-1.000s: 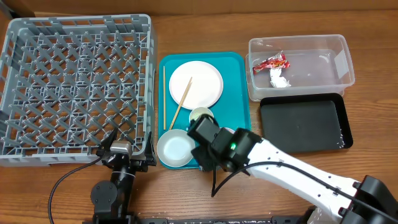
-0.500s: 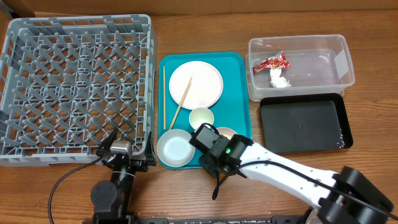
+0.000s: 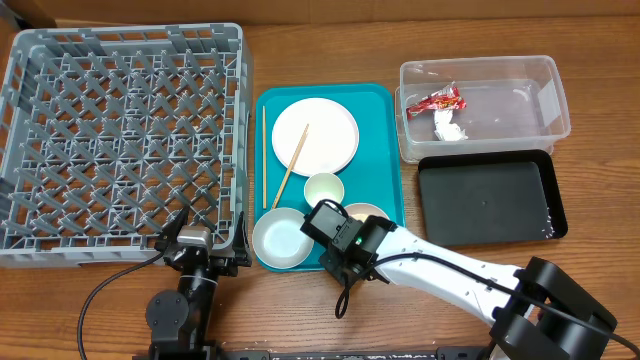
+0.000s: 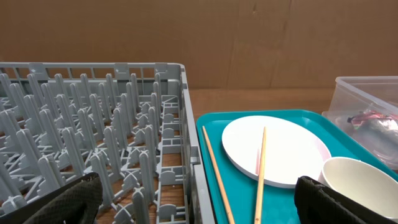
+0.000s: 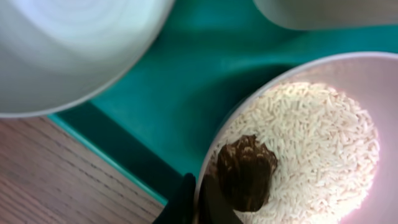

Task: Sort waste into correct bins and load items into the dishwasher
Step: 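Grasp the white bowl of rice with the right gripper, then tip the rice bowl over the black tray to dump the food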

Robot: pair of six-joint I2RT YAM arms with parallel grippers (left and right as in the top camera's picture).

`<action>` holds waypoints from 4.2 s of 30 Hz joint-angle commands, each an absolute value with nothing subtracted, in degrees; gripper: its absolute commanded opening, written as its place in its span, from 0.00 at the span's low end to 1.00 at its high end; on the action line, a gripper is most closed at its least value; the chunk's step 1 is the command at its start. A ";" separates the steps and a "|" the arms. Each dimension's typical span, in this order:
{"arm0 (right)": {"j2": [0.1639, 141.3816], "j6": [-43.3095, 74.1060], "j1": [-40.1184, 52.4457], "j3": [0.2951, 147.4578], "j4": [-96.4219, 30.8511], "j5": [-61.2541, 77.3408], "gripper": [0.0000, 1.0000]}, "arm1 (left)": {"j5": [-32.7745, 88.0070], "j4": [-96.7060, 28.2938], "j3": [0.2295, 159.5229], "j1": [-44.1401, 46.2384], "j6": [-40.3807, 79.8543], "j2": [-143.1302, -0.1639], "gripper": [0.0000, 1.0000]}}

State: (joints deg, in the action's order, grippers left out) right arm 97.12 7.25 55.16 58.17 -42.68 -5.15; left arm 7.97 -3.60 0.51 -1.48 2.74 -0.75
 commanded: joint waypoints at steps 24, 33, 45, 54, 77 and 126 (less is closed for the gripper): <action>81.76 6.92 36.18 76.64 -59.66 4.12 0.04 | 8.43 -3.64 0.27 -1.10 1.67 -0.36 1.00; 81.65 3.07 20.27 74.24 -56.47 18.83 0.04 | 8.43 -3.64 0.27 -1.10 1.67 -0.36 1.00; 80.66 -2.00 5.30 68.82 -54.89 39.20 0.04 | 8.43 -3.64 0.27 -1.10 1.67 -0.36 1.00; 77.65 -3.57 -3.88 59.57 -50.96 47.22 0.04 | 8.43 -3.64 0.27 -1.10 1.67 -0.36 1.00; 77.52 -18.72 -23.99 44.05 -46.65 71.77 0.04 | 8.43 -3.64 0.27 -1.10 1.67 -0.36 1.00; 77.80 -6.57 -37.15 40.42 -35.62 89.91 0.04 | 8.43 -3.64 0.27 -1.10 1.67 -0.36 1.00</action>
State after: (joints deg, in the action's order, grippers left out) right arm 78.96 -7.33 -36.77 40.75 -36.21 87.99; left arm 7.97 -3.60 0.51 -1.48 2.74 -0.75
